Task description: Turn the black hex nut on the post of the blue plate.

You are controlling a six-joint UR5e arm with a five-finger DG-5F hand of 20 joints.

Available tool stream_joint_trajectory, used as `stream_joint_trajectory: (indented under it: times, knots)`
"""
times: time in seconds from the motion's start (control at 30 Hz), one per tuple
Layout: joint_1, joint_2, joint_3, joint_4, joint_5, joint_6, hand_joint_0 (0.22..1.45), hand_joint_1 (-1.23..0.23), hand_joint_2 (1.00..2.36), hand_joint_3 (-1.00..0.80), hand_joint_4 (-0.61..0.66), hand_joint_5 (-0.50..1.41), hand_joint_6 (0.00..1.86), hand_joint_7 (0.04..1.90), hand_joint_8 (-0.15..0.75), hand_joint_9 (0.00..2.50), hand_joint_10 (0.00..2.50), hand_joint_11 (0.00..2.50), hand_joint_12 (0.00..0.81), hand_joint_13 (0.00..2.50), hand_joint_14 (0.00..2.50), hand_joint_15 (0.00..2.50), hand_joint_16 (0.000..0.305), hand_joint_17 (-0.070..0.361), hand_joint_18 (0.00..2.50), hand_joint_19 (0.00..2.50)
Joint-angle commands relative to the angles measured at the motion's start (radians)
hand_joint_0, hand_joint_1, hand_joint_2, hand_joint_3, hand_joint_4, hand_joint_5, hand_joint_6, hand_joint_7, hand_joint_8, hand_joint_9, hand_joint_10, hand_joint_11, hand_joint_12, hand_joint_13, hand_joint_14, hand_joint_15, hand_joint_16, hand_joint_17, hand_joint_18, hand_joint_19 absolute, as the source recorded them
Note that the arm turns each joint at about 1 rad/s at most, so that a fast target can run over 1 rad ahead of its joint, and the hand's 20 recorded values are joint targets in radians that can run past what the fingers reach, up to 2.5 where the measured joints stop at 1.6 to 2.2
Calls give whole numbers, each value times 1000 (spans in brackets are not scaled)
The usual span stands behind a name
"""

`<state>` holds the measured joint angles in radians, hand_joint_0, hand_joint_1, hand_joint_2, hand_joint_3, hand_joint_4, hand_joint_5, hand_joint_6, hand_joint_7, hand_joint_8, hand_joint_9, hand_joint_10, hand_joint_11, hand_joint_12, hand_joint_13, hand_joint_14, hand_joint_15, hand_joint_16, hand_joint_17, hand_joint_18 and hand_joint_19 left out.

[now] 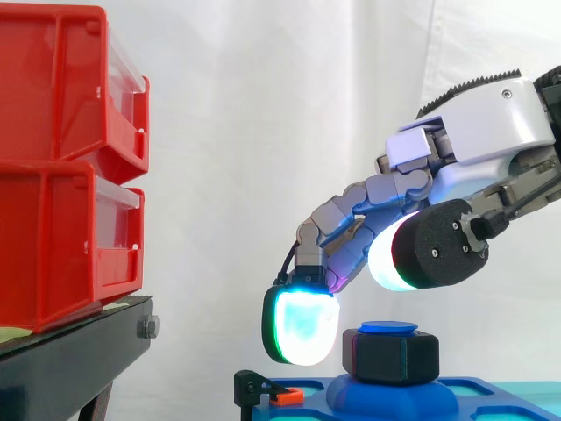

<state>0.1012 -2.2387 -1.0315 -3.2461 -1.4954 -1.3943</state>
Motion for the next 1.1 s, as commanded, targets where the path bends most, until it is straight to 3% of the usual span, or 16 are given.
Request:
stream_joint_trajectory:
  times: [0.0,0.73,1.07]
  knots:
    - [2,-2,1,-4,-2,-3,525,-310,1000,-500,307,-149,503,924,270,492,0,0,222,391,1,84,16,36,0,300]
    - [2,-4,1,-12,-3,-6,526,-308,1000,-500,320,-139,503,970,268,496,0,0,217,391,3,81,15,33,0,304]
    - [-15,-4,1,-12,-23,-14,526,-307,1000,-500,324,-136,503,979,268,497,0,0,216,392,3,81,15,33,0,305]
